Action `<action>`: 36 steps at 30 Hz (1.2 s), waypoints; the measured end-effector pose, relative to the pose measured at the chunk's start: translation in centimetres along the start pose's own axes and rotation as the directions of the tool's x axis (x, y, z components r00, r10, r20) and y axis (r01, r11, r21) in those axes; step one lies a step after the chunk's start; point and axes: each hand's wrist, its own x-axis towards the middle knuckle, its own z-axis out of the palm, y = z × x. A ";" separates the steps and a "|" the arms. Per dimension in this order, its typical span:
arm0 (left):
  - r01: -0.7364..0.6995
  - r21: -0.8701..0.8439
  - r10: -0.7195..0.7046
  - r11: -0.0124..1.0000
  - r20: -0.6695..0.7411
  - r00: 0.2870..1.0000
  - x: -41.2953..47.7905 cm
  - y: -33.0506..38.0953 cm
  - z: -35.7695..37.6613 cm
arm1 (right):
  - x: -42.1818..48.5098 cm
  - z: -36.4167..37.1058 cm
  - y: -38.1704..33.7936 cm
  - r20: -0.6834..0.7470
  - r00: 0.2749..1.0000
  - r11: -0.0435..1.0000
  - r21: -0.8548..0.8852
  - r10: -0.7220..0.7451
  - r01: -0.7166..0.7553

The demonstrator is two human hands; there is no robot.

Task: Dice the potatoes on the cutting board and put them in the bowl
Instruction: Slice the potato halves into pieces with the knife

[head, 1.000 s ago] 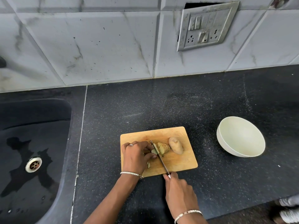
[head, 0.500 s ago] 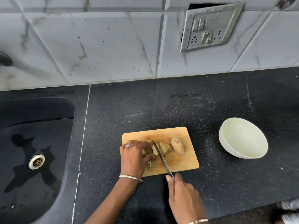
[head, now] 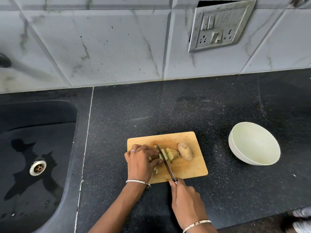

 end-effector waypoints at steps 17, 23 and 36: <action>0.052 -0.003 -0.052 0.999 0.027 0.998 0.3 0.0 -0.4 | -0.1 0.2 -0.5 -0.039 0.999 0.985 -0.171 0.002 -0.008; 0.059 0.055 -0.062 0.997 0.067 0.996 0.4 0.4 -0.9 | -2.4 -1.2 0.6 -0.047 0.997 0.974 -0.215 0.068 -0.076; 0.075 0.044 -0.077 0.996 0.043 0.996 -0.1 0.7 -2.6 | -0.5 -1.1 0.5 -0.062 0.998 0.988 -0.153 0.019 -0.028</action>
